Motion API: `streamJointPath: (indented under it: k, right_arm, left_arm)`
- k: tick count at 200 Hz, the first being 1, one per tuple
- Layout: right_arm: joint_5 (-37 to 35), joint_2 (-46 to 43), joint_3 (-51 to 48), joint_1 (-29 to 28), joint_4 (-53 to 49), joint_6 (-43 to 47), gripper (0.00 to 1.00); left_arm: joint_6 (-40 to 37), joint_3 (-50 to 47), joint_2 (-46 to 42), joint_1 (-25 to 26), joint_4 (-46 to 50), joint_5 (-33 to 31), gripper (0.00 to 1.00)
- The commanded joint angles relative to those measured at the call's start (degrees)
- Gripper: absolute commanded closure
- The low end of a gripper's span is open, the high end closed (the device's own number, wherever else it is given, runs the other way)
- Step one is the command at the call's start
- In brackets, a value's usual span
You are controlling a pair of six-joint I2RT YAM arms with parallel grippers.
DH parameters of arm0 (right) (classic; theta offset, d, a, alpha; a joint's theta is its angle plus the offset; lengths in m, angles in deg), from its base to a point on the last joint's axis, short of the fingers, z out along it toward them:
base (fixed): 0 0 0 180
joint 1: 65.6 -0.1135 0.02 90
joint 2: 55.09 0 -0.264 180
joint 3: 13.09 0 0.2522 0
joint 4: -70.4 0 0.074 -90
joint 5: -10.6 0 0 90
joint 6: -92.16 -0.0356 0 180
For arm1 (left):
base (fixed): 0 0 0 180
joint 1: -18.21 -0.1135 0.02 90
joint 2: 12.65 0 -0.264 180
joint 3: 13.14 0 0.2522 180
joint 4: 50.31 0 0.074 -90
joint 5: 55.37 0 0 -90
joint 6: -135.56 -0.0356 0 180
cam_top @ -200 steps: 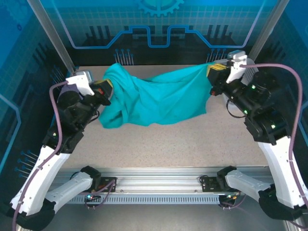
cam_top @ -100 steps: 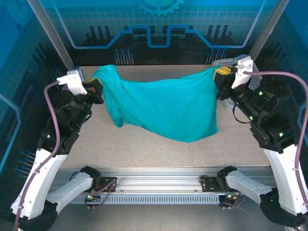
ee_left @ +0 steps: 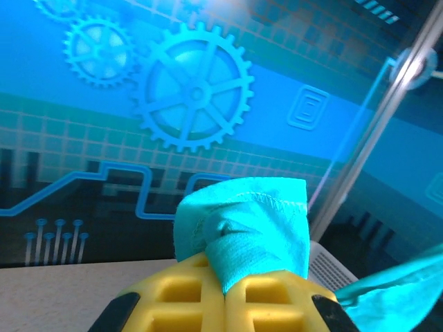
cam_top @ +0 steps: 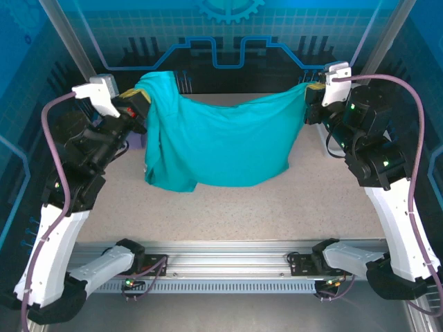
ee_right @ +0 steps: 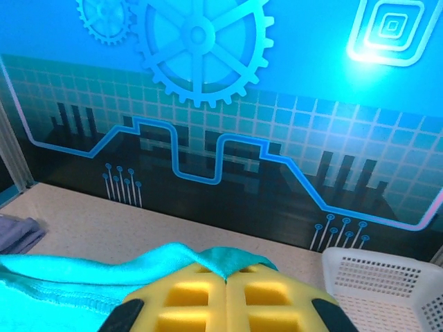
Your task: Fold the inside-out t-shirt
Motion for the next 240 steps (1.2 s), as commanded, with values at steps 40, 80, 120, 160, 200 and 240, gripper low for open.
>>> streamJointPath:
  k: [40, 80, 120, 160, 200, 240]
  right_arm:
    - [0.9, 5.4, 8.3, 6.5, -0.8, -1.0, 1.00]
    - [5.9, 8.2, 16.8, 7.6, -0.3, -2.2, 1.00]
    - [13.0, 4.2, 12.3, 3.2, 4.9, -1.8, 1.00]
    - [20.0, 3.7, 0.2, -11.0, 11.8, -5.2, 1.00]
    - [21.9, 14.1, -13.9, -27.0, 19.8, -16.2, 1.00]
    - [29.3, 29.7, -13.1, -36.5, 18.0, -21.6, 0.68]
  left_arm:
    - [0.4, 8.4, 20.9, -4.9, -4.8, -3.5, 1.00]
    - [1.7, 36.8, 44.0, -6.6, -0.6, 0.8, 1.00]
    - [1.3, 41.6, 49.1, -8.7, -3.6, 2.3, 0.96]
    - [6.4, 20.3, 42.8, -16.6, -7.2, -1.8, 0.69]
    - [9.4, 3.7, 33.9, -23.8, -2.0, -6.9, 0.15]
    - [13.6, -14.5, 18.0, -25.3, -2.8, -4.4, 0.07]
